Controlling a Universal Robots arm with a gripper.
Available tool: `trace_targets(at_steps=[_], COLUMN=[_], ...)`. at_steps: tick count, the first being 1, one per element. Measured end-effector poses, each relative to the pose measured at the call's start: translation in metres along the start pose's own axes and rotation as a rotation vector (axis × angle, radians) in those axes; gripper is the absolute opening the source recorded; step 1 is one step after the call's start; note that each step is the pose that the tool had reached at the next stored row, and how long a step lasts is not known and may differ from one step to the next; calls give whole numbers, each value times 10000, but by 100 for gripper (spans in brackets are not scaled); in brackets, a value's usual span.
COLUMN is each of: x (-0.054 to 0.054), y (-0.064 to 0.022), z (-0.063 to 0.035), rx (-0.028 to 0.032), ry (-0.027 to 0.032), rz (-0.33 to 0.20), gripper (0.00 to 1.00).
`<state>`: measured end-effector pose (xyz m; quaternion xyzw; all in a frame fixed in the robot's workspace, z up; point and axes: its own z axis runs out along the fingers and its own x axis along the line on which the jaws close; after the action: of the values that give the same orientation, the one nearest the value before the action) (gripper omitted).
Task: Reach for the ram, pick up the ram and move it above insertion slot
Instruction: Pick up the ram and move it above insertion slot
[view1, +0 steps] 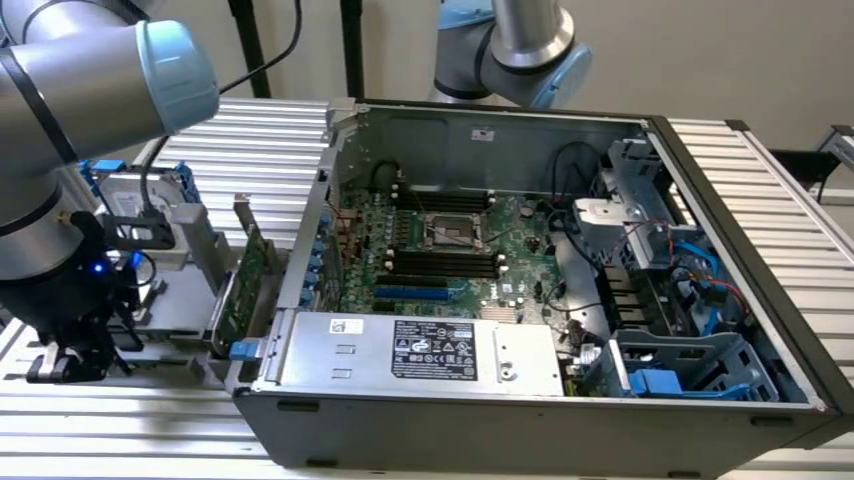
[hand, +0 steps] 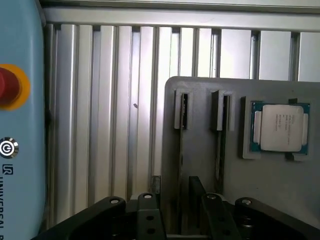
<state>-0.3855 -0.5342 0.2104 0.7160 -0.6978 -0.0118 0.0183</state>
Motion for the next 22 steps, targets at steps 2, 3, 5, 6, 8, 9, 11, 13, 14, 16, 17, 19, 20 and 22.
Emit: trace_targets(at_steps=[2, 3, 5, 6, 8, 9, 11, 13, 14, 16, 17, 19, 20, 22], x=[0, 0, -1, -2, -5, -7, -8, -9, -10, -22, -31, -40, -40, -40], y=[5, 7, 14, 19, 31, 35, 38, 39, 39, 39, 38, 37, 37, 37], z=[32, 47, 70, 78, 87, 91, 97, 105, 107, 110, 112, 117, 118, 127], rx=[-1, 1, 1, 0, -5, -5, -11, -17, -19, -20, -19, -18, -20, -20], ry=[-16, -23, -34, -46, -67, -74, -80, -87, -90, -93, -96, -97, -96, -96], rz=[-8, -8, -3, 10, 54, 95, 229, 414, 488, 567, 592, 609, 610, 611], gripper=[36, 36, 36, 36, 36, 36, 36, 36, 36, 36, 36, 36, 36, 36])
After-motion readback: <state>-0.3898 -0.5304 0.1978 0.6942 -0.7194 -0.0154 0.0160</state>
